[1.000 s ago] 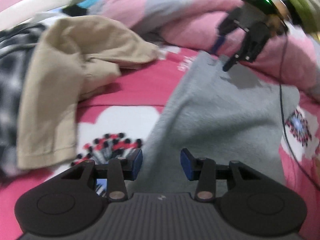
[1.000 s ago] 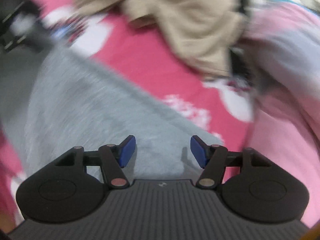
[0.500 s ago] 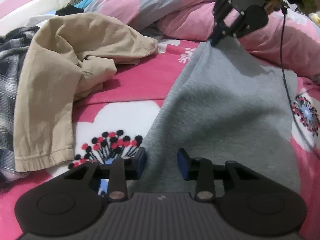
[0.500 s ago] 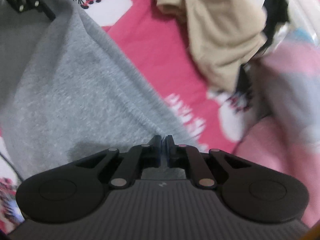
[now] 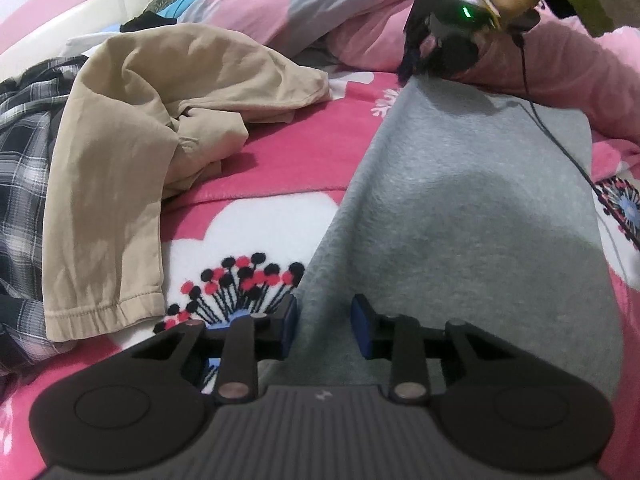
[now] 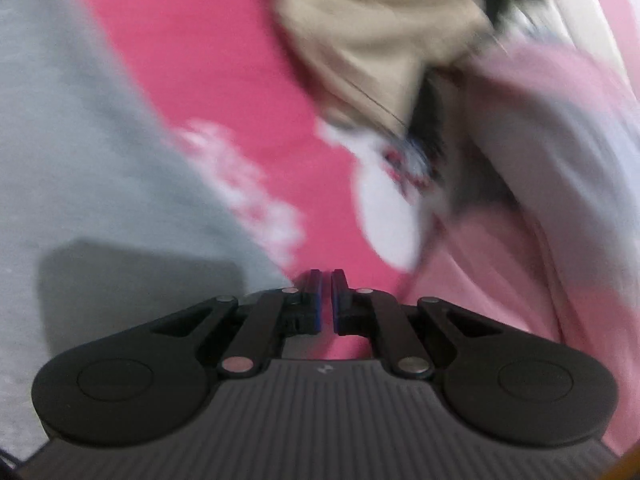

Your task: Fold clothes

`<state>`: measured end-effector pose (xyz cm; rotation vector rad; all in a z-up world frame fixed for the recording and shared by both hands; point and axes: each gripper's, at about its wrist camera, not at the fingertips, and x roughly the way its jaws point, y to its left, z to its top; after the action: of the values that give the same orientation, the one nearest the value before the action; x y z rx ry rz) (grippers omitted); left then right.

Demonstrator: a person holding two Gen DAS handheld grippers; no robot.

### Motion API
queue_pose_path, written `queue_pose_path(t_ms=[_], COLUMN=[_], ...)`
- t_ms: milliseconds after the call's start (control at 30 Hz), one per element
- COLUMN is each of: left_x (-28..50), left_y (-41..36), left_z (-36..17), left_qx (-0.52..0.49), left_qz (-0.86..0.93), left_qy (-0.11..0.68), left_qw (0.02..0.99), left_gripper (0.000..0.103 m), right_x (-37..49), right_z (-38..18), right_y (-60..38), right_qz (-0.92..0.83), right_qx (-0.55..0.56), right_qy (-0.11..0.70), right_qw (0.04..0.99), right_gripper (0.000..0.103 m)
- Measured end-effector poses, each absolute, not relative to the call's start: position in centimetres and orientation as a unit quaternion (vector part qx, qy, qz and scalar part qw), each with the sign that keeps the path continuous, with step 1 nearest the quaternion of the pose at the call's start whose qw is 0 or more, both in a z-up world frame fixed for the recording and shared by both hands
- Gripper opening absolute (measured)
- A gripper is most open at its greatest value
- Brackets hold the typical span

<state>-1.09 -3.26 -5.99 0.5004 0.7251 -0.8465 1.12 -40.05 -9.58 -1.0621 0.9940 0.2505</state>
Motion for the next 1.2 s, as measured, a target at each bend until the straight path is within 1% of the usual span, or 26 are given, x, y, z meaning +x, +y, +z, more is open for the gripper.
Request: queue_pose_path(t_ms=[133,233,333,400,500,533,567,600,667,800,867,900,933,1033,1067,1133,1200], left_x=[-1.1,-0.9,-0.6,-0.3,0.4,0.6,0.6,0.6,0.0,-1.4,-3.0,-4.0,-5.1,-8.7,-10.0,-12.7,-15.5], left_y=[-3.3,-3.3,-3.2,-3.1,-2.9,-2.8,-2.7,-2.5,-1.8,1.7,4.4,5.8,7.4,12.3,14.1,17.4,20.4], left_z=[-6.0,-6.0,-5.9,-5.8,-5.3,-5.0,-4.6,-4.1,-2.7,0.0,1.0,1.3,1.6,2.1,2.0,1.5,1.1], left_qx=[0.233,0.231,0.222,0.214,0.189,0.181,0.178,0.178,0.176,0.132,0.117,0.111,0.098,0.049,0.026,-0.015,-0.039], left_qz=[-0.396,-0.394,-0.389,-0.386,-0.374,-0.370,-0.362,-0.354,-0.334,-0.289,-0.254,-0.238,-0.223,-0.172,-0.148,-0.100,-0.034], left_qy=[0.342,0.343,0.351,0.359,0.387,0.395,0.395,0.389,0.373,0.382,0.398,0.406,0.416,0.446,0.460,0.484,0.499], left_qw=[0.820,0.821,0.822,0.822,0.821,0.821,0.826,0.832,0.847,0.868,0.874,0.875,0.876,0.877,0.875,0.869,0.865], left_gripper=[0.033,0.035,0.037,0.037,0.037,0.037,0.037,0.037,0.037,0.037,0.037,0.037,0.037,0.040,0.039,0.040,0.039], right_x=[-0.6,-5.3,-10.8,-13.0,-16.2,-16.7,-17.3,-17.8,-17.8,-17.9,-18.7,-18.8,-18.9,-18.8,-18.4,-17.5,-16.8], right_z=[-3.0,3.6,9.4,11.8,12.9,12.3,11.8,11.2,8.1,1.5,-0.2,-0.8,-1.4,-3.6,-4.9,-6.5,-6.1], right_y=[-41.7,-41.5,-40.3,-39.8,-39.4,-39.2,-39.0,-38.8,-38.7,-37.9,-36.8,-36.2,-35.5,-35.0,-35.9,-39.3,-43.0], right_qz=[0.056,0.055,0.060,0.059,0.062,0.064,0.066,0.067,0.077,0.094,0.126,0.143,0.158,0.189,0.173,0.124,0.024], right_qx=[-0.412,-0.345,-0.285,-0.235,-0.169,-0.167,-0.165,-0.164,-0.144,-0.094,-0.039,-0.029,-0.033,-0.072,-0.090,-0.085,-0.062], right_qy=[0.428,0.387,0.319,0.294,0.278,0.281,0.284,0.286,0.324,0.393,0.388,0.384,0.378,0.399,0.415,0.429,0.431], right_qw=[0.802,0.853,0.902,0.925,0.944,0.943,0.942,0.942,0.932,0.910,0.912,0.912,0.912,0.894,0.889,0.891,0.900], right_gripper=[0.003,0.004,0.005,0.005,0.007,0.008,0.013,0.020,0.025,0.025,0.025,0.025,0.025,0.025,0.025,0.032,0.032])
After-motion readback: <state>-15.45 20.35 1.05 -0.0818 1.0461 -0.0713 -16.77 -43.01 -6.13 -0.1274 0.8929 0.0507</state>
